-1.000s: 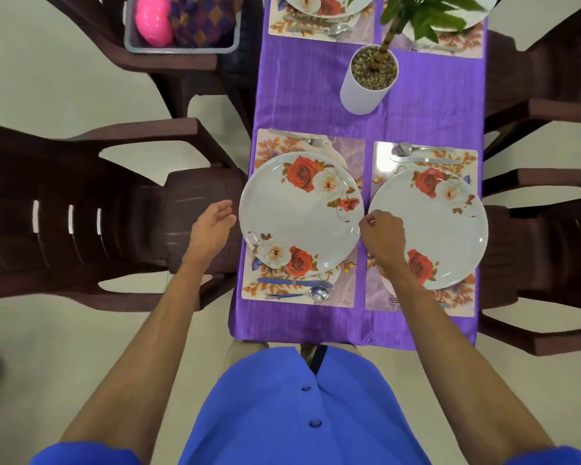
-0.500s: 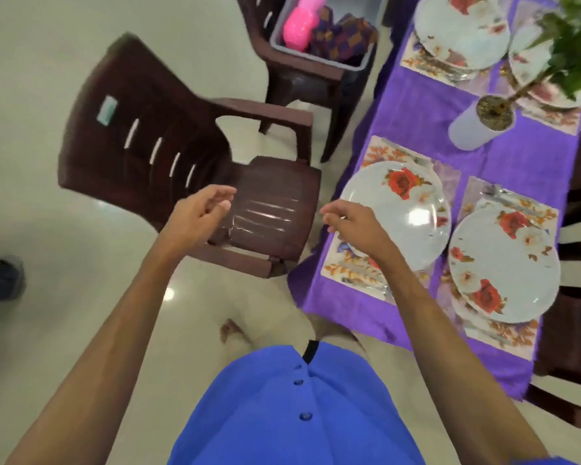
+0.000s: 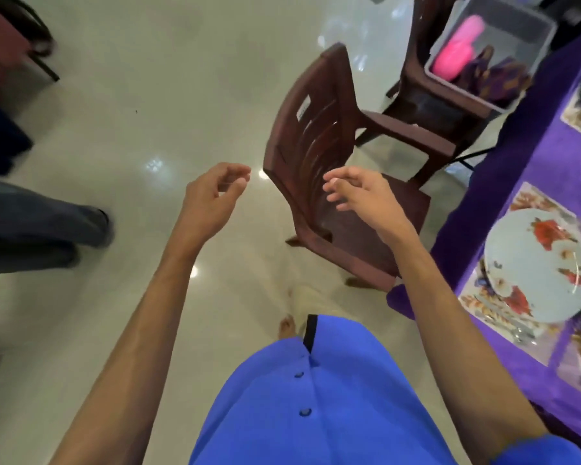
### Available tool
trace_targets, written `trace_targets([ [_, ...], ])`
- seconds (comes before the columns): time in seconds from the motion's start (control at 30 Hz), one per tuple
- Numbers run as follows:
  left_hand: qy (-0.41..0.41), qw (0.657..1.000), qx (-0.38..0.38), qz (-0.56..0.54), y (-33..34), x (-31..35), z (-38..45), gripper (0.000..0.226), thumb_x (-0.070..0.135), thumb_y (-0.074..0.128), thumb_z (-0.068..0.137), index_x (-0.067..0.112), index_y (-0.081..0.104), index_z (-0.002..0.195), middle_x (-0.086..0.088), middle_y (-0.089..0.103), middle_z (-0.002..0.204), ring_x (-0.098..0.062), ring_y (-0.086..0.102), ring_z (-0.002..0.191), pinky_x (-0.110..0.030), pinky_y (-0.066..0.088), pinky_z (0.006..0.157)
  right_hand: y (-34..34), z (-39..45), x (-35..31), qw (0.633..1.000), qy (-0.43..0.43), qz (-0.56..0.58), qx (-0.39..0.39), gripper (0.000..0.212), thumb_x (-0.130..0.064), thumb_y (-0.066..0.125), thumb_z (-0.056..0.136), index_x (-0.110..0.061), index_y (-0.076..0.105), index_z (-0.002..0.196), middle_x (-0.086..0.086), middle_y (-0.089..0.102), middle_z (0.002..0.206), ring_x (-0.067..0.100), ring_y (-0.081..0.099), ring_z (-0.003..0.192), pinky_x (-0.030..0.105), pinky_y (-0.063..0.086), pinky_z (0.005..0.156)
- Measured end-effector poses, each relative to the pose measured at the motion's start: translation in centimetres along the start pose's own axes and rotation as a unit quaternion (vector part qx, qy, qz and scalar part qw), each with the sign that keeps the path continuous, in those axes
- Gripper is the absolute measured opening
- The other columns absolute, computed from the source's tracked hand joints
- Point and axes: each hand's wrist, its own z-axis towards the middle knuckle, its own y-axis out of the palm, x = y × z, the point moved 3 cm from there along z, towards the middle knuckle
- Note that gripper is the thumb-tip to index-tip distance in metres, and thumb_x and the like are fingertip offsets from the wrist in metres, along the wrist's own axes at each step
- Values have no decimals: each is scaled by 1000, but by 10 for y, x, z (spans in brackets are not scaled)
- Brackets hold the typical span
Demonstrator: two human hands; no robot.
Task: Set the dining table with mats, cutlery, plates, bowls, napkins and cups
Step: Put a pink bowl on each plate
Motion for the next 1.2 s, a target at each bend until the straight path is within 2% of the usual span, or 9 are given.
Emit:
trace_targets([
  [0.23, 7, 998, -57, 6, -58, -8, 116, 22, 24, 64, 102, 28, 72, 122, 18, 75, 113, 12, 65, 98, 0, 39, 75, 48, 104, -71, 996, -32, 51, 60, 19, -20, 59, 103, -20, 75, 113, 0, 79, 102, 20, 76, 93, 35, 61, 80],
  [0.33, 19, 998, -60, 5, -75, -9, 147, 22, 23, 65, 102, 29, 72, 122, 19, 75, 112, 10, 66, 99, -6, 44, 79, 54, 132, -81, 993, -32, 65, 89, 18, -20, 61, 103, -19, 75, 114, 1, 79, 102, 21, 76, 93, 36, 60, 80],
  [0.4, 30, 997, -75, 14, -127, -6, 223, 21, 24, 65, 102, 29, 73, 121, 19, 76, 111, 6, 68, 100, -16, 51, 86, 74, 194, -123, 985, -34, 99, 138, 17, -19, 62, 102, -18, 75, 114, 4, 78, 102, 24, 76, 93, 35, 59, 80],
  [0.53, 35, 998, -46, -13, -165, -12, 290, 18, 25, 65, 102, 30, 74, 117, 17, 78, 105, -4, 72, 97, -33, 57, 93, 81, 239, -154, 976, -36, 127, 174, 17, -15, 61, 102, -17, 75, 111, 6, 78, 99, 22, 75, 87, 35, 56, 75],
  [0.63, 35, 994, -107, -13, -178, -3, 370, 17, 31, 63, 104, 29, 74, 116, 13, 78, 104, -4, 73, 94, -35, 58, 91, 76, 285, -178, 966, -16, 127, 223, 17, -15, 61, 102, -16, 75, 111, 5, 78, 98, 24, 75, 88, 38, 59, 78],
  [0.8, 93, 974, -209, -1, -175, 11, 489, 18, 32, 63, 104, 30, 73, 119, 12, 77, 108, -6, 73, 96, -30, 56, 86, 69, 352, -199, 947, 17, 119, 299, 19, -18, 59, 103, -21, 75, 112, 0, 78, 99, 21, 75, 91, 36, 61, 81],
  [0.97, 126, 938, -320, 37, -152, 39, 600, 21, 18, 62, 104, 26, 73, 119, 12, 78, 105, -5, 73, 93, -28, 57, 87, 56, 403, -223, 914, 74, 159, 367, 18, -13, 58, 103, -12, 73, 113, 5, 78, 98, 19, 73, 85, 39, 58, 79],
  [1.13, 150, 896, -412, 66, -94, 101, 676, 17, 21, 66, 102, 29, 75, 114, 14, 78, 103, -3, 73, 91, -10, 50, 78, 26, 424, -227, 882, 128, 182, 414, 17, -17, 59, 104, -19, 74, 110, 2, 78, 98, 26, 74, 90, 39, 60, 81],
  [1.2, 159, 875, -451, 75, -56, 126, 700, 22, 14, 63, 101, 28, 75, 114, 15, 78, 104, -3, 73, 94, -10, 49, 78, 5, 430, -215, 855, 152, 207, 451, 17, -17, 59, 104, -19, 75, 110, 3, 78, 98, 28, 74, 91, 39, 60, 81],
])
